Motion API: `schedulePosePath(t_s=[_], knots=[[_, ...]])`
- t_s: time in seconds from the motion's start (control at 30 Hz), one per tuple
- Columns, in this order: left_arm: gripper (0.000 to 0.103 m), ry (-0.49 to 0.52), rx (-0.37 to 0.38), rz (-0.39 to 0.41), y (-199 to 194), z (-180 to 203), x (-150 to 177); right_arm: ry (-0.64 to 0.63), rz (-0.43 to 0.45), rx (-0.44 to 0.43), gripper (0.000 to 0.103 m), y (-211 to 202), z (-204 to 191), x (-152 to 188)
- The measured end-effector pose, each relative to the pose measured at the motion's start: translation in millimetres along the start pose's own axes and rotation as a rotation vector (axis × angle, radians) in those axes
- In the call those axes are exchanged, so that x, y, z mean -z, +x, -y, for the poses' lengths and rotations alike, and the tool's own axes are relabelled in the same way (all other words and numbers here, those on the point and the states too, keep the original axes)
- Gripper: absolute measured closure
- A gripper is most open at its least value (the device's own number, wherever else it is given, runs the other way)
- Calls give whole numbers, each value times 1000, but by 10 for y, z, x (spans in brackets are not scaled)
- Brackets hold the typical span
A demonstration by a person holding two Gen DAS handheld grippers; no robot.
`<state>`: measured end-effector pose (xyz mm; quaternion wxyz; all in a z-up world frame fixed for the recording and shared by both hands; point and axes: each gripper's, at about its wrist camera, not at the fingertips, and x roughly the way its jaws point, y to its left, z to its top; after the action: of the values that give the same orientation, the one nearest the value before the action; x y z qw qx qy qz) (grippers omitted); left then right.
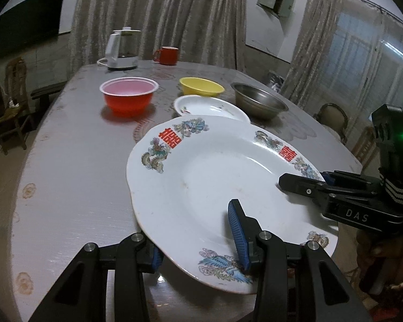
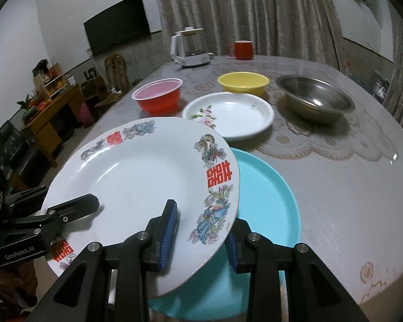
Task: Organize plates and bowls
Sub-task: 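Lift the large white plate with both tools and carry it over the teal tray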
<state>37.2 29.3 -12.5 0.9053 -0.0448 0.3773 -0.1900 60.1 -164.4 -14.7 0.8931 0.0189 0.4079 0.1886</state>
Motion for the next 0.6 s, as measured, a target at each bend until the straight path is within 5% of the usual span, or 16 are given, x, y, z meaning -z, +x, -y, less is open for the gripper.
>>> schedulePosePath(t_s=[0.6], knots=[[59, 74, 58, -105, 365, 363, 41, 109, -66, 49, 71, -70, 462, 272]])
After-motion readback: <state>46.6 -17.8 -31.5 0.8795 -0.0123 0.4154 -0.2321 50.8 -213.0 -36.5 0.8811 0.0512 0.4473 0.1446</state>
